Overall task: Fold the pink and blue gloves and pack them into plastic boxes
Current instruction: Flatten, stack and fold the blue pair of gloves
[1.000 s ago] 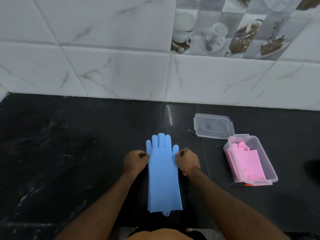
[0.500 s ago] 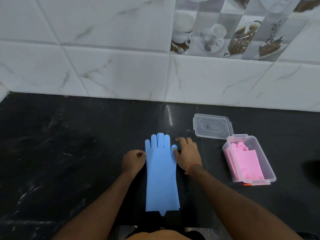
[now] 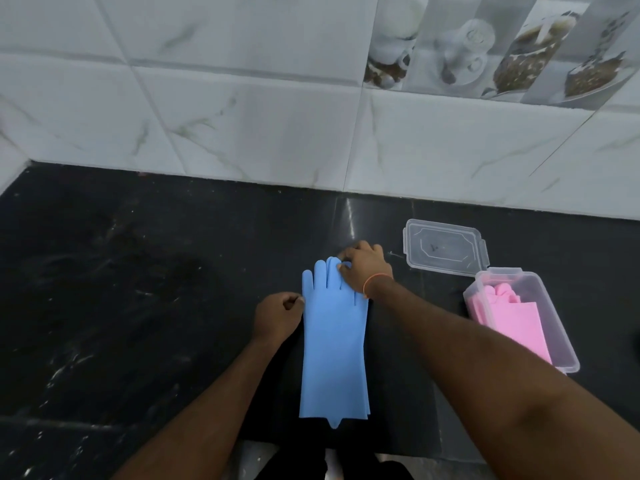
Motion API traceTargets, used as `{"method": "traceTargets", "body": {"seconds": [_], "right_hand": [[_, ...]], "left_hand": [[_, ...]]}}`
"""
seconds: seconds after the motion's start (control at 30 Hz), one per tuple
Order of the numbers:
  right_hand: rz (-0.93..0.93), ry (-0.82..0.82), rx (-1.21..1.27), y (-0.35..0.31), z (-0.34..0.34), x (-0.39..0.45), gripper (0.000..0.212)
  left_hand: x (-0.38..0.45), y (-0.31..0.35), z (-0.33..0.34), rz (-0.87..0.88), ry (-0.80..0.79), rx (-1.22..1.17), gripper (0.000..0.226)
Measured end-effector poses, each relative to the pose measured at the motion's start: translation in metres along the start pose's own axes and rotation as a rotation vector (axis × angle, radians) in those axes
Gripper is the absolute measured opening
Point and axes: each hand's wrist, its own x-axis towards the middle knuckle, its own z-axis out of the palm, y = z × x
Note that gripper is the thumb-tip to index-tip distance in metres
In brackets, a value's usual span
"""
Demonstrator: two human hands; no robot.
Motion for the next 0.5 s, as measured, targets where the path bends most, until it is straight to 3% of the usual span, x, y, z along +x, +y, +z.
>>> {"method": "traceTargets", "body": {"seconds": [0.07,0.17,0.23,0.33,0.5], "right_hand": [[-0.023,0.031,0.042,-0.002,-0.001,0.005,0.012],[-0.055,0.079,0.081,-0.009,-0.006,0.010,0.020],[-0.050,0.079,0.071,-0.011,-0.007,0.014,0.013],[-0.022,0.029,-0.003,-0.010,-0.003,0.019,0.030],[-0.023,0.024,0.041,-0.005,0.003,0.020,0.034]], "left_hand": [[0.000,-0.002,0.000,0.003,-0.007,-0.007,0.021],[-0.003,-0.001,0.001,-0.005,-0.008,-0.020,0.021],[-0.004,-0.001,0.001,-0.008,0.000,-0.010,0.022],[-0.005,0.000,0.001,-0.016,0.003,0.001,0.023],[-0.011,0.003,-0.003,-0.023,-0.027,-0.007,0.026]]}}
